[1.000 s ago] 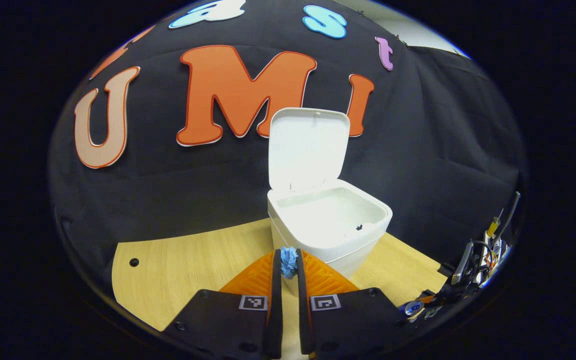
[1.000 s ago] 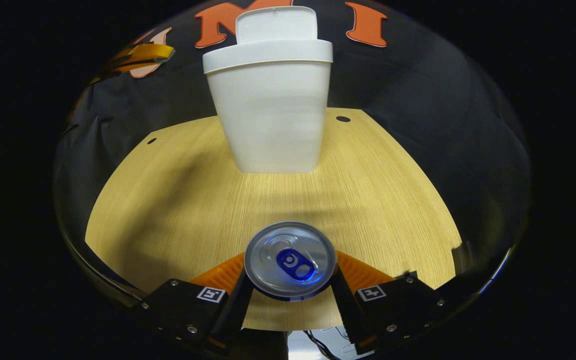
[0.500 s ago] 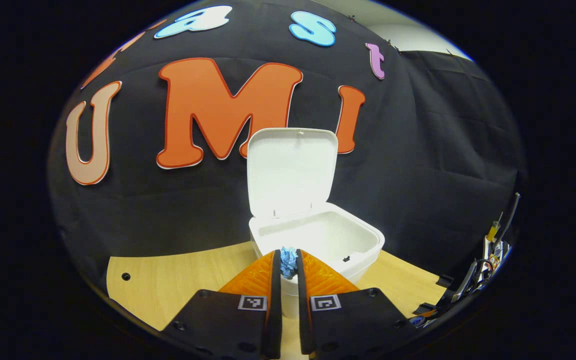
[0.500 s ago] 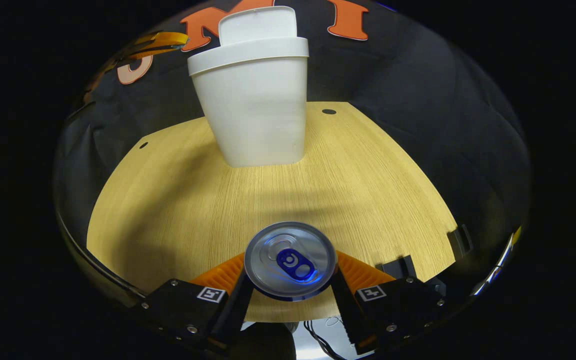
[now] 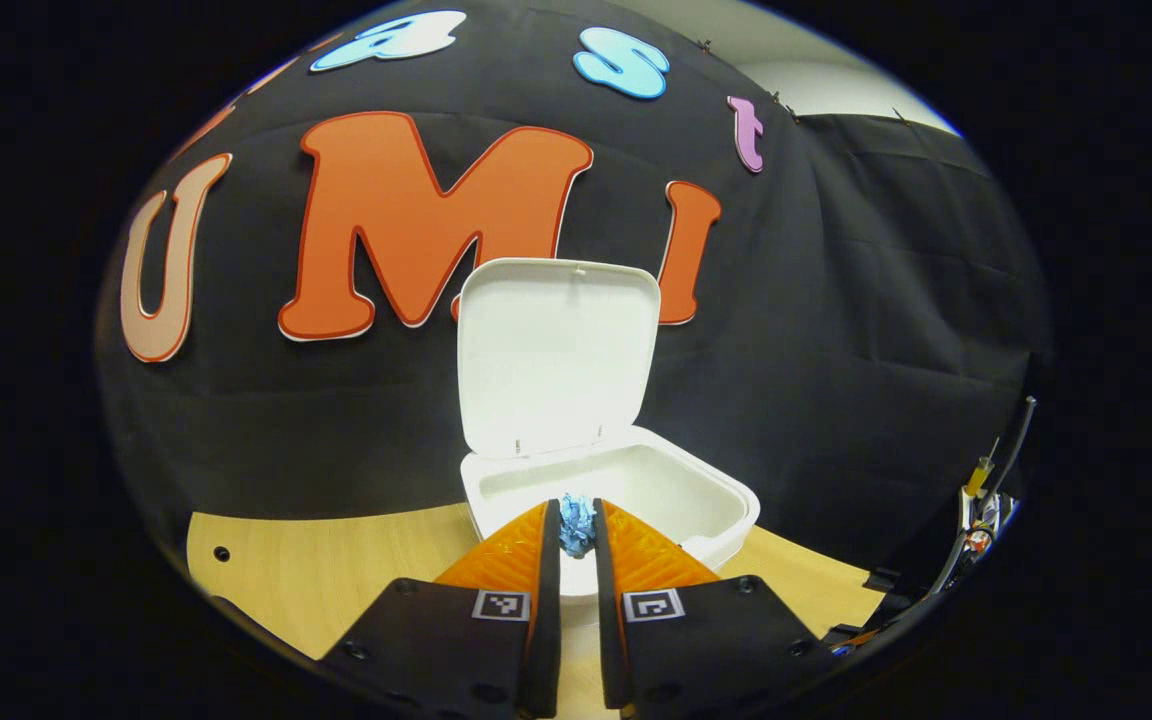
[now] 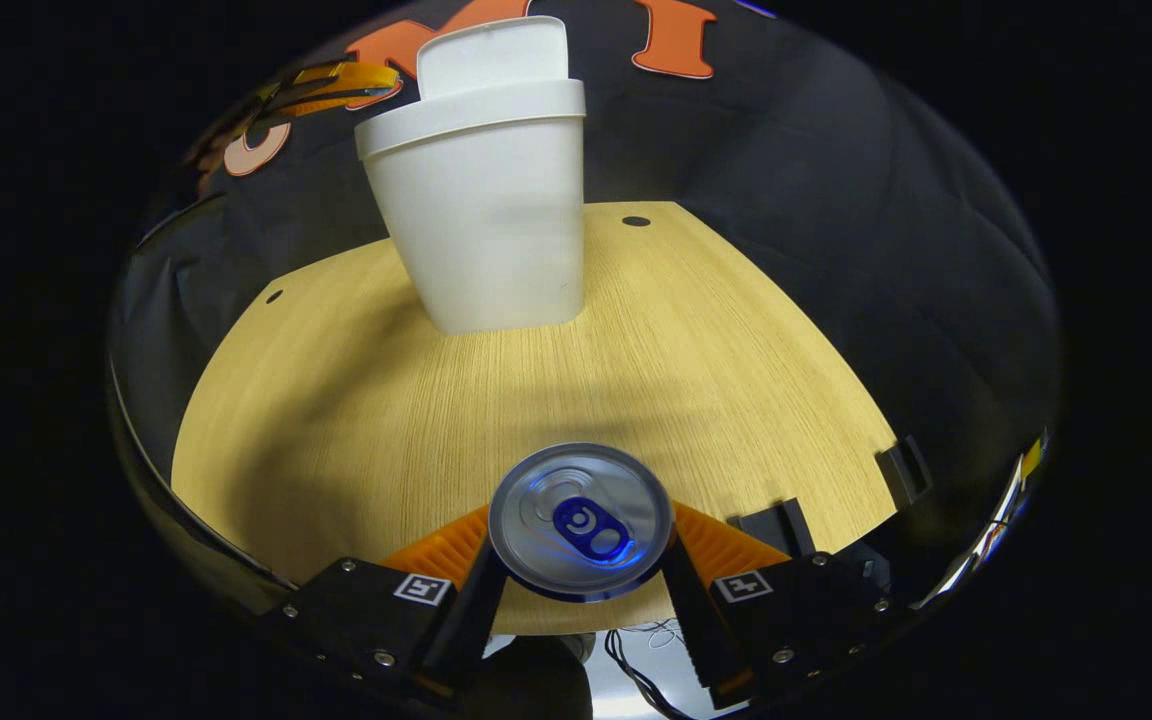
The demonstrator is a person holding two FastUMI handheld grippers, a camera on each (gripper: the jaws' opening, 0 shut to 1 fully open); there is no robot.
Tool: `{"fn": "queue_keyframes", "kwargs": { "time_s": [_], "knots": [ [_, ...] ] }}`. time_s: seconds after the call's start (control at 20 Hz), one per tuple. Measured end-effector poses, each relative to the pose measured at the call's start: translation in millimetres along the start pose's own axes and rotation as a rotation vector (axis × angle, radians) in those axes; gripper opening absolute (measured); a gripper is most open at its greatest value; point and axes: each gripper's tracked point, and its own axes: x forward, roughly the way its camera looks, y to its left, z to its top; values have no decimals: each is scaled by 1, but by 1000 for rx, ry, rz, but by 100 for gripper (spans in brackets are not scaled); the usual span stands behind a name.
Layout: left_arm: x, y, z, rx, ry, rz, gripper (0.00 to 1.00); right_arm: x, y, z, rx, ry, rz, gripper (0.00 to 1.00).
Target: Press the lid of the desktop garbage bin to open it, pick up the crumpled paper on the desktop and throw it into the bin, then pick up the pop can on the desktop and drop it into the bin, and finally close the garbage bin lid.
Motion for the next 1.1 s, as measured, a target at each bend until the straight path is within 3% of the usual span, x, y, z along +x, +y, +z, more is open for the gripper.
{"fn": "queue_keyframes", "kwargs": {
  "time_s": [0.1, 0.45, 0.7, 0.8, 0.9, 1.0, 1.1],
  "knots": [
    [5, 5, -11, -2, 29, 24, 25, -4, -6, 5, -1, -14, -16, 81],
    [13, 2, -19, -1, 48, 18, 31, -18, -18, 39, -23, -84, -44, 81],
    [8, 0, -21, 59, 43, 19, 63, -33, -26, 76, -34, -151, -54, 81],
    [2, -2, -22, 60, 31, 15, 67, -37, -30, 86, -39, -162, -73, 81],
    [-6, -2, -25, 66, 19, 19, 80, -42, -28, 98, -26, -185, -59, 81],
    [-15, -2, -26, 76, 5, 19, 83, -45, -27, 107, -25, -198, -55, 81],
    [-24, 2, -29, 98, -2, 32, 93, -47, -25, 114, -37, -201, -54, 81]
  ]
}}
